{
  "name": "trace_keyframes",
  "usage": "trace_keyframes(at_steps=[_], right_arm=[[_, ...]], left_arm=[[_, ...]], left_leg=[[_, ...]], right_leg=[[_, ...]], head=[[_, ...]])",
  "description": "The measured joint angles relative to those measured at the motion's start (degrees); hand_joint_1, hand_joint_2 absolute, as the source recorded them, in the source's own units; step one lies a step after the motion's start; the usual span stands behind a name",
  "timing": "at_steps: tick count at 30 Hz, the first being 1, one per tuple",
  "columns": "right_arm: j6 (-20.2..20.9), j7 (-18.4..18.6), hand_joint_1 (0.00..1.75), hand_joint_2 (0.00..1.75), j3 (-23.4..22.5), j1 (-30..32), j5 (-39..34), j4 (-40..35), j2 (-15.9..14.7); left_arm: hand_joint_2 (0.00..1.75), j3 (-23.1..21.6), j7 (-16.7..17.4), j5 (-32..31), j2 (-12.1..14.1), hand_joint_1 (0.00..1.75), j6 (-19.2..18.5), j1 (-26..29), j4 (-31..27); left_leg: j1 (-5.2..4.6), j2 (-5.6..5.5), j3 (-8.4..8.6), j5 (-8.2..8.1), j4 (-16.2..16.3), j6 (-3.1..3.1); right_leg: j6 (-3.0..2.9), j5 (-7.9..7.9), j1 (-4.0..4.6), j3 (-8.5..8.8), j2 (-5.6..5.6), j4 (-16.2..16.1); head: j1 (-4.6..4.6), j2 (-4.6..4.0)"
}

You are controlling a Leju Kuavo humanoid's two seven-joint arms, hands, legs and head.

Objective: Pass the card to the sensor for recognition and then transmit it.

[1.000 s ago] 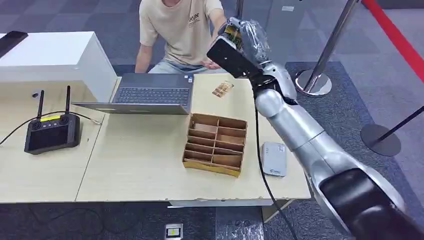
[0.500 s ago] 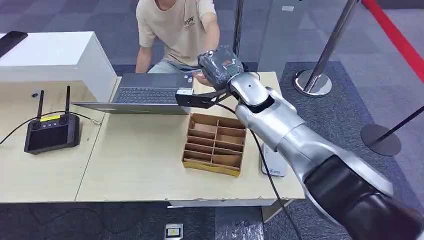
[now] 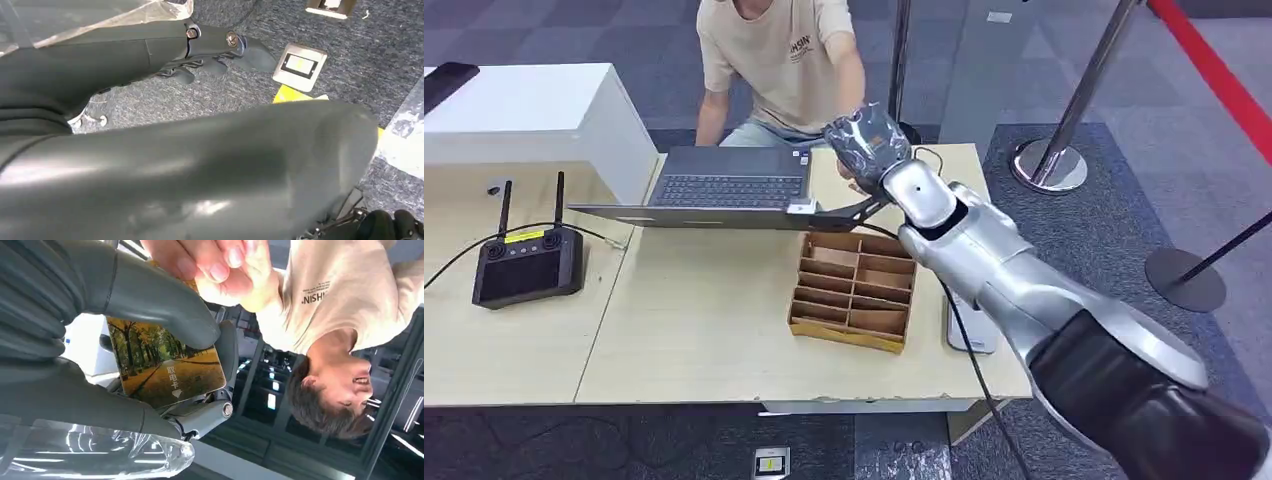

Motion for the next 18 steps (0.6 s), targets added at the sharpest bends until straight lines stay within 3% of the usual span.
trace_keyframes(at_steps=[5, 6, 7, 8, 13, 18], right_arm=[[-1.0, 0.0, 1.75, 1.75, 0.28, 0.22, 0.42, 0.85, -0.07], [-1.4, -0.02, 1.34, 1.75, 0.33, 0.3, 0.44, 1.07, -0.09], [-1.64, -0.07, 0.49, 1.75, 0.33, 0.4, 0.44, 1.2, -0.11], [-2.19, -0.22, 0.26, 1.75, 0.31, 0.61, 0.46, 1.29, -0.15], [-2.53, -0.7, 0.0, 1.75, 0.2, 1.67, 0.61, 1.2, -0.22], [-2.03, -0.35, 0.0, 1.75, -0.5, 3.46, 0.48, -0.59, -1.03]], left_arm=[[0.0, -0.02, 0.02, -0.33, 0.0, 0.0, -0.02, 0.0, 0.0], [0.0, -0.02, 0.04, -0.39, 0.0, 0.0, -0.11, -0.01, 0.0], [0.0, -0.04, 0.07, -0.48, 0.0, 0.0, -0.13, -0.01, 0.0], [0.0, -0.04, 0.13, -0.63, -0.02, 0.0, -0.15, -0.01, 0.0], [0.0, -0.5, 0.63, -1.64, -0.11, 0.0, -0.92, -0.02, 0.0], [0.0, -1.09, 0.74, -2.25, -0.13, 0.0, -0.92, 0.17, 0.0]], left_leg=[[0.01, 0.0, -0.01, -0.01, -0.01, -0.01], [0.01, 0.01, -0.01, -0.01, -0.01, -0.01], [0.01, 0.01, -0.01, -0.01, -0.01, -0.01], [0.01, 0.02, -0.01, -0.01, -0.01, -0.01], [0.02, 0.02, 0.0, -0.01, -0.03, -0.01], [0.01, 0.02, 0.01, 0.0, -0.02, -0.01]], right_leg=[[0.0, -0.01, 0.0, -0.02, 0.0, 0.0], [0.0, -0.01, 0.0, -0.03, 0.0, 0.0], [0.0, -0.01, 0.01, -0.03, 0.01, 0.0], [0.0, -0.01, 0.01, -0.02, 0.01, 0.0], [0.0, -0.01, 0.02, -0.02, 0.02, 0.0], [0.0, 0.0, 0.02, 0.0, 0.02, 0.0]], head=[[0.0, 0.0], [0.0, 0.0], [0.0, 0.0], [0.0, 0.0], [0.0, 0.0], [0.0, 0.0]])
